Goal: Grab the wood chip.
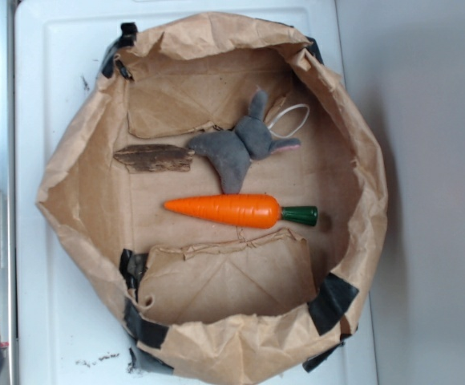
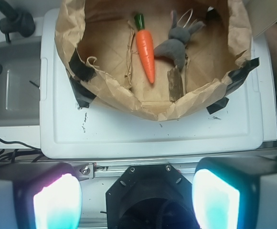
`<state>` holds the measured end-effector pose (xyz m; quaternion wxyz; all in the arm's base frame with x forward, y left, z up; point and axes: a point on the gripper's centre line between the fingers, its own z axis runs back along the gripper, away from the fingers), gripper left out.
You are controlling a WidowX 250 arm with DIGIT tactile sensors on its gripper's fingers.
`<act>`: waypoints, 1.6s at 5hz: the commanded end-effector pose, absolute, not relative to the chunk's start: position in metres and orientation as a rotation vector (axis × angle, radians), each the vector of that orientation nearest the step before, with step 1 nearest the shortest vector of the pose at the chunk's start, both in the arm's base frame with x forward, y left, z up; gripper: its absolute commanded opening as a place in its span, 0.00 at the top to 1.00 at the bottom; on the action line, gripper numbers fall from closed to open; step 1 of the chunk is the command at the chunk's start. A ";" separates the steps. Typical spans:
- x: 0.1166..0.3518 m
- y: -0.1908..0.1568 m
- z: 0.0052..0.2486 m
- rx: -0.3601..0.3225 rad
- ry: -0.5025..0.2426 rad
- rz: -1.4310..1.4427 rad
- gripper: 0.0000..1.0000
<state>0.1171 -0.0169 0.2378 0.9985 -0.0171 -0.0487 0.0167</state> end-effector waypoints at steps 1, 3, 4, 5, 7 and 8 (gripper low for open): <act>0.117 -0.017 0.238 -0.034 -0.098 0.033 0.00; 0.213 0.005 0.249 -0.058 -0.171 0.028 0.00; 0.241 0.024 0.240 -0.041 -0.166 0.047 0.00; 0.241 0.024 0.240 -0.041 -0.166 0.047 0.00; 0.267 0.039 0.190 0.014 -0.259 0.040 0.00; 0.268 0.045 0.140 0.032 -0.241 -0.005 0.00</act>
